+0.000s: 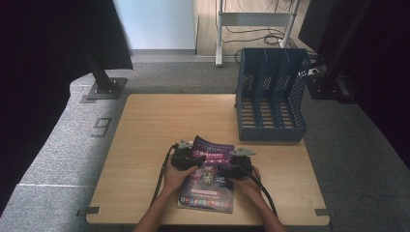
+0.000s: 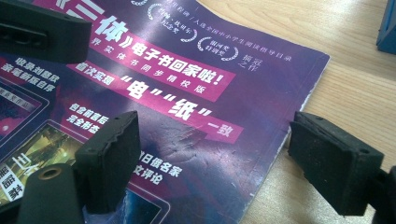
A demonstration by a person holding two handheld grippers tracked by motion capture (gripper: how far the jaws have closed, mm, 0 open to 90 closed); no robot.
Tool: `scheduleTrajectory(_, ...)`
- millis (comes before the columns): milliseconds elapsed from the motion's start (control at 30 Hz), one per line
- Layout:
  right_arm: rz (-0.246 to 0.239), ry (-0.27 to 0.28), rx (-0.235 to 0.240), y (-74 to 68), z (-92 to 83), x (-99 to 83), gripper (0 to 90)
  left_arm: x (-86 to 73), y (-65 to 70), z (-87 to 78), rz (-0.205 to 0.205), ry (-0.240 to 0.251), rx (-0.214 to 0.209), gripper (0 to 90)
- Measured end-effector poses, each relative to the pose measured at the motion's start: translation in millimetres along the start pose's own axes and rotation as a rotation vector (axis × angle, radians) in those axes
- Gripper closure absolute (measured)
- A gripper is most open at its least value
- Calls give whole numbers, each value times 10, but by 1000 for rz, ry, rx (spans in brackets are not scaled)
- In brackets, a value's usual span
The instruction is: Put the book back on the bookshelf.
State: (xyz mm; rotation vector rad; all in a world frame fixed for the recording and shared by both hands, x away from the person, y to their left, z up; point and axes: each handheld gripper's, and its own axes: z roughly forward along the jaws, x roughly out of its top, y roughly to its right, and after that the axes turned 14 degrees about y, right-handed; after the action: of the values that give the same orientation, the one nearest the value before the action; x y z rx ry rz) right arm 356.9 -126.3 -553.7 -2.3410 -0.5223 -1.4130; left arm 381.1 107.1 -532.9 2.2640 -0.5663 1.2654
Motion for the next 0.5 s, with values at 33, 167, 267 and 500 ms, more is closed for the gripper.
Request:
scheduleTrajectory(33, 0, 0, 0, 0, 0, 0, 164, -1, -1, 5, -3, 1, 0, 424)
scheduleTrajectory(167, 0, 0, 0, 0, 0, 0, 164, 1, -2, 14, 7, -1, -1, 449)
scheduleTrajectory(267, 0, 0, 0, 0, 0, 0, 164, 2, -15, 18, 5, 2, -6, 450)
scheduleTrajectory(500, 1, -1, 1, 0, -1, 0, 165, -1, 17, 46, 28, -1, 16, 457)
